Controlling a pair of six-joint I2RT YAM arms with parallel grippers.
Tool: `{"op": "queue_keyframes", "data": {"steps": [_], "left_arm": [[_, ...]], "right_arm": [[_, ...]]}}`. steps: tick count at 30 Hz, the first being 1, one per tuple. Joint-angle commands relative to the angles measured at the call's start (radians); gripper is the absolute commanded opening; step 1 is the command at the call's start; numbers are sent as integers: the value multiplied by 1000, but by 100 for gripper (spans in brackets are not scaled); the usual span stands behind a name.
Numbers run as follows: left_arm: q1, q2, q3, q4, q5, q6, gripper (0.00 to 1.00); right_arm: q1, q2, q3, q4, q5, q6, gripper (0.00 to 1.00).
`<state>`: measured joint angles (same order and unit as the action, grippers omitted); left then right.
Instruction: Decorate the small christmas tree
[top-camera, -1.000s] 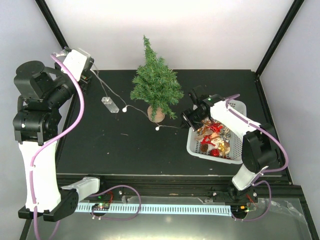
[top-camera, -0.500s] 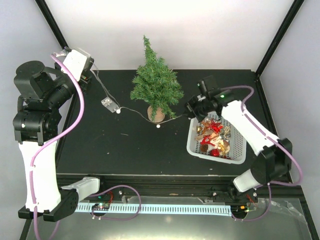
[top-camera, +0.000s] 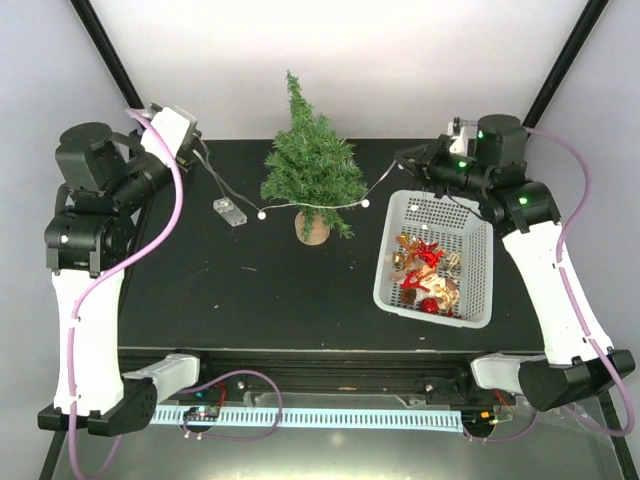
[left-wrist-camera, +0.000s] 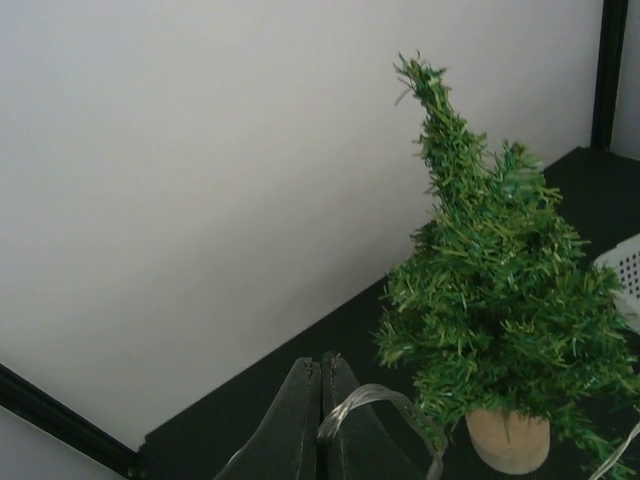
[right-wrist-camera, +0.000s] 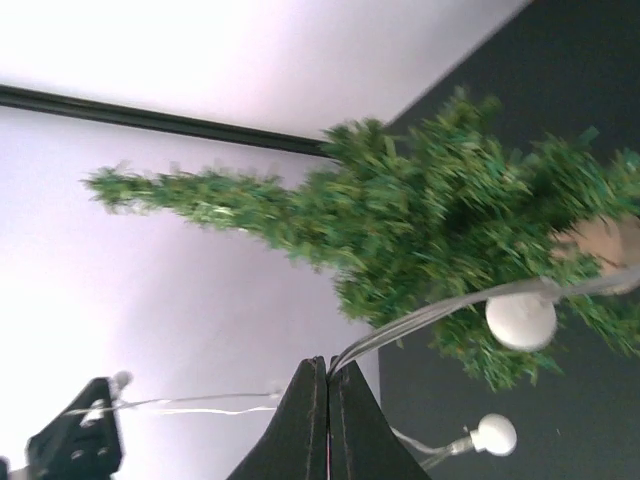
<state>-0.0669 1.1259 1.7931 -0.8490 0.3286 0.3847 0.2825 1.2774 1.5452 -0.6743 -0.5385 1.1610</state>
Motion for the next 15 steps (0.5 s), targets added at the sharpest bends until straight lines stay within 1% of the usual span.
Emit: {"op": "queue_keyframes", "data": {"steps": [1,4,9,12,15], "left_arm": [[-4,-4,-37,5,38,10,2],[-4,-1,-66,12,58,19,2],[-4,1,-122,10,129,26,3],[-3,4,-168,27,157,-4,3],[-4,10,-209,60,158,-49,2]], "right_arm": [[-42,-11,91,120,-66,-58,1],[-85,1,154,151,-91,-54,1],[-167,16,227,279,-150,9,1],[-201,25,258,357,-177,62,1],[-220,43,304,379,-188,88,1]]}}
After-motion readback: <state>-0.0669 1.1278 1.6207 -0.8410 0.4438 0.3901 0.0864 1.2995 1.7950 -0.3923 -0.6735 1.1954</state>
